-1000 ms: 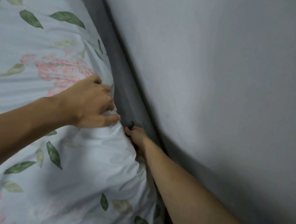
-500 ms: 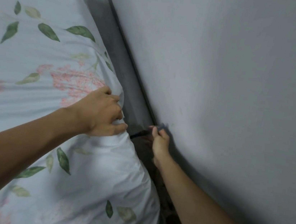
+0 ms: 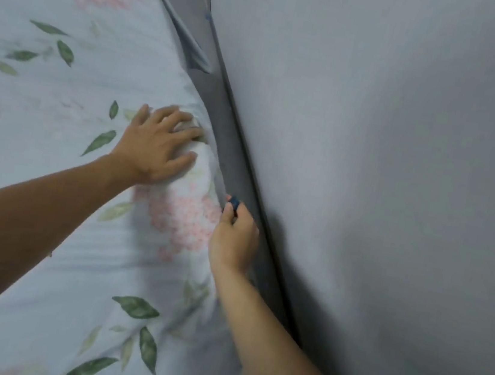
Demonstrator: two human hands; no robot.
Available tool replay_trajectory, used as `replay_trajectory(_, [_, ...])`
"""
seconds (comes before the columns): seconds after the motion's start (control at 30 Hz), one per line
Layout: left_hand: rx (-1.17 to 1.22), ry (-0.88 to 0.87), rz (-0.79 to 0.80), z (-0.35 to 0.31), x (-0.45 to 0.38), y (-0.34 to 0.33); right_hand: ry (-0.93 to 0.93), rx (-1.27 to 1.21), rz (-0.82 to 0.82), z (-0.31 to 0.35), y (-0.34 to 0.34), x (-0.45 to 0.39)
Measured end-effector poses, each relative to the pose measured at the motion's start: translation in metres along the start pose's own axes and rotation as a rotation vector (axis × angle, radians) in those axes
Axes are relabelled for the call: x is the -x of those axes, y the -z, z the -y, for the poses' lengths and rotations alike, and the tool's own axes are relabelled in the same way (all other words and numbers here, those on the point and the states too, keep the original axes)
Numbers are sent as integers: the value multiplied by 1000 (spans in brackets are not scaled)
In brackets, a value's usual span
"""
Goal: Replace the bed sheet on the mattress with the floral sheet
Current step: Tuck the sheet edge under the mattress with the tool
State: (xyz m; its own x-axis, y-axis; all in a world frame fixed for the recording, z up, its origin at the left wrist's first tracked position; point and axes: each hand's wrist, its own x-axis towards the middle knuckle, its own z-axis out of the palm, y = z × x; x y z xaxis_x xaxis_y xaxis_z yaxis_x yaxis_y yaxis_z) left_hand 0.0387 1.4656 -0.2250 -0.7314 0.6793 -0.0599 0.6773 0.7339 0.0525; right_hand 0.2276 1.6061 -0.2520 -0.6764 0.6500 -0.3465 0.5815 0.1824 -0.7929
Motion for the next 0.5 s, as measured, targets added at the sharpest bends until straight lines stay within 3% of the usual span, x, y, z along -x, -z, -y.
replay_trajectory(0.07, [-20, -30, 10, 20, -17, -9, 4, 101, -66, 15, -26, -6])
replay_trajectory(0.2, [-8, -38, -130, 29, -24, -40, -3, 266, -200, 8, -49, -8])
replay_trajectory(0.5, [62, -77, -173, 35, -26, -54, -17, 375, -199, 8, -71, -18])
